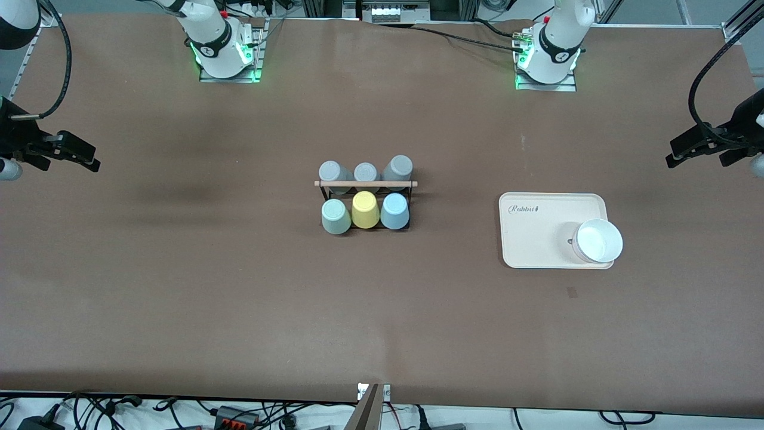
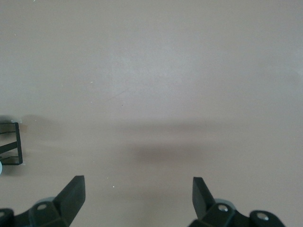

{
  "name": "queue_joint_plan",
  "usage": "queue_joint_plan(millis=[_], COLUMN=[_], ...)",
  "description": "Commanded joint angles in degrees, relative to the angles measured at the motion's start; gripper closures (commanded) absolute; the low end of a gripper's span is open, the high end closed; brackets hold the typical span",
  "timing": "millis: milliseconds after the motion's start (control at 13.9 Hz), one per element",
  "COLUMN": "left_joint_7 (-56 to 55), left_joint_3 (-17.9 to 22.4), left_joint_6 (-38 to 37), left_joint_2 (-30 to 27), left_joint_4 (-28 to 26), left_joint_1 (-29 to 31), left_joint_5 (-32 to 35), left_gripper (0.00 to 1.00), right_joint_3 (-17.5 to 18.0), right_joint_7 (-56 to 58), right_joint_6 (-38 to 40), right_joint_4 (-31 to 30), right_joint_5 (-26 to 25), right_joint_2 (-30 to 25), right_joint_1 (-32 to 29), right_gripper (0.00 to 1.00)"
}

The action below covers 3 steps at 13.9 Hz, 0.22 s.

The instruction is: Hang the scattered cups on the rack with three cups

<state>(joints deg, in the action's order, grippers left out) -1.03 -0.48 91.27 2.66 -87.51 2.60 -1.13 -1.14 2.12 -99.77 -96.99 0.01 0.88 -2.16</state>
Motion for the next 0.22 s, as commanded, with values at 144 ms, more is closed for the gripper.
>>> queue_joint_plan(millis=[144], left_joint_7=[0.2], left_joint_3=[0.0], left_joint_6=[-0.4], left_joint_2=[-0.8], left_joint_4=[-0.6], left_joint_1=[0.0], left_joint_5=[-0.1], left_gripper=[0.0], right_joint_3=[0.7], right_joint_7=[0.9], right_joint_6=[0.7], right_joint_4=[-0.7], right_joint_5=[0.1], right_joint_2=[-1.2], right_joint_1=[-0.3], right_gripper=[0.0])
